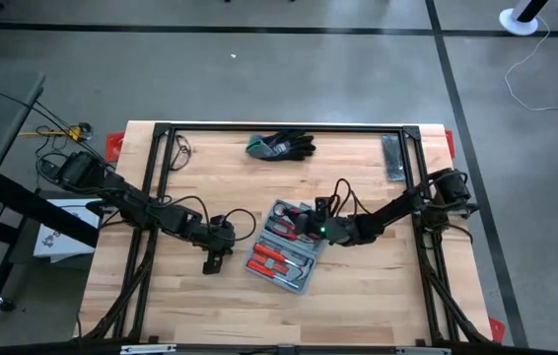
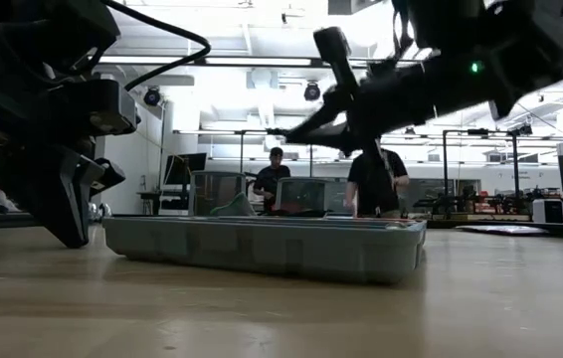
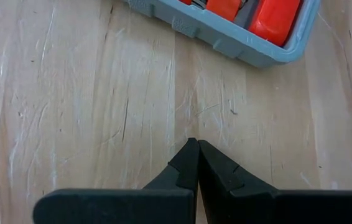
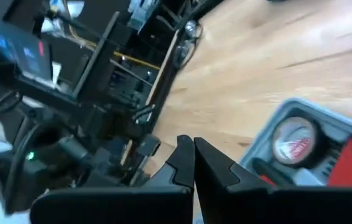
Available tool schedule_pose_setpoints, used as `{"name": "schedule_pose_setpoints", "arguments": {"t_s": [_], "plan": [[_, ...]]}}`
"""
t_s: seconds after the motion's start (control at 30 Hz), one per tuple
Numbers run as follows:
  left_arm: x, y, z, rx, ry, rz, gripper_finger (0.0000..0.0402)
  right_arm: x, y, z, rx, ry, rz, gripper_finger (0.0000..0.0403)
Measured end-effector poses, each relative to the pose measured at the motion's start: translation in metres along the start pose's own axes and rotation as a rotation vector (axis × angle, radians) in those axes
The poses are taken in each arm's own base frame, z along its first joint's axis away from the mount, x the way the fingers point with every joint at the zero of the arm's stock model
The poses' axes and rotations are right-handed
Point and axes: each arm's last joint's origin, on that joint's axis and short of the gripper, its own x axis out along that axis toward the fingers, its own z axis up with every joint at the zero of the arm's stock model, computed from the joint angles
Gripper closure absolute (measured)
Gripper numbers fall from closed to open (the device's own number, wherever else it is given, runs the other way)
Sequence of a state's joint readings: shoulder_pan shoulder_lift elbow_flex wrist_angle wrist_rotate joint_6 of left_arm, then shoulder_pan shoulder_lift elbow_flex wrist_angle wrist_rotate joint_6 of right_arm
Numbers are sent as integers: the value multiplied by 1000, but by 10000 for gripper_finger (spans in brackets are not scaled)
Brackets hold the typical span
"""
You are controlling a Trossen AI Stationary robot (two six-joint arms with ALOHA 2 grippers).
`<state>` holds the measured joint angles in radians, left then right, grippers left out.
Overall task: Prefit tool cases
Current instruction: Put the measuring tape into the tool case
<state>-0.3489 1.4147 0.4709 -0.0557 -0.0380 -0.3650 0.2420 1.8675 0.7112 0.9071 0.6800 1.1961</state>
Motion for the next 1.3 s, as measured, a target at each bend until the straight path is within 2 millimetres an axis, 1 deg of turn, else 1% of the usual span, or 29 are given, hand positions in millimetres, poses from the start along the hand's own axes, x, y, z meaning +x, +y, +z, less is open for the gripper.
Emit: {"name": "schedule_pose_setpoints", "arguments": {"t_s": [0.07,0.17,0.23,0.3,0.37,0.43,0.53,0.63,0.7,0.77,0.83,0.9,1.0,1.03,1.1,1.17,1.23,1.3], "plan": [[0,0,0,0,0,0,402,-5,-10,2,37,-59,15,403],[0,0,0,-5,0,-1,401,-20,-19,7,111,-183,112,403],[0,0,0,-9,0,0,402,-28,-25,9,133,-189,163,403],[0,0,0,-8,0,0,401,-31,-30,7,151,-154,174,403],[0,0,0,-9,-1,1,402,-30,-31,3,150,-128,156,403],[0,0,0,-9,-1,1,402,-28,-28,-2,132,-120,139,403],[0,0,0,-9,-1,1,402,-25,-18,-2,102,-139,163,403],[0,1,0,-9,-1,2,402,-19,-15,-1,62,-137,170,403],[0,1,0,-10,-1,2,401,-14,-18,-3,40,-93,132,403],[0,1,0,-9,-2,2,402,-9,-24,-7,38,-47,52,403],[0,1,0,-9,-1,3,402,-5,-23,-9,71,-34,26,403],[0,1,0,-10,-1,2,402,-5,-20,-8,65,-51,44,403],[0,1,0,-20,-1,2,401,-6,-11,-4,27,-89,120,403],[0,1,0,-24,-1,2,402,-6,-11,-4,27,-85,114,403],[0,1,0,-25,-1,2,401,-5,-22,-10,35,-29,28,403],[0,1,0,-25,-1,3,402,-4,-24,-12,79,8,-14,403],[0,1,0,-20,-1,3,401,-4,-21,-11,93,-19,15,403],[0,1,0,-25,-2,3,402,-6,-16,-9,46,-61,70,403]]}}
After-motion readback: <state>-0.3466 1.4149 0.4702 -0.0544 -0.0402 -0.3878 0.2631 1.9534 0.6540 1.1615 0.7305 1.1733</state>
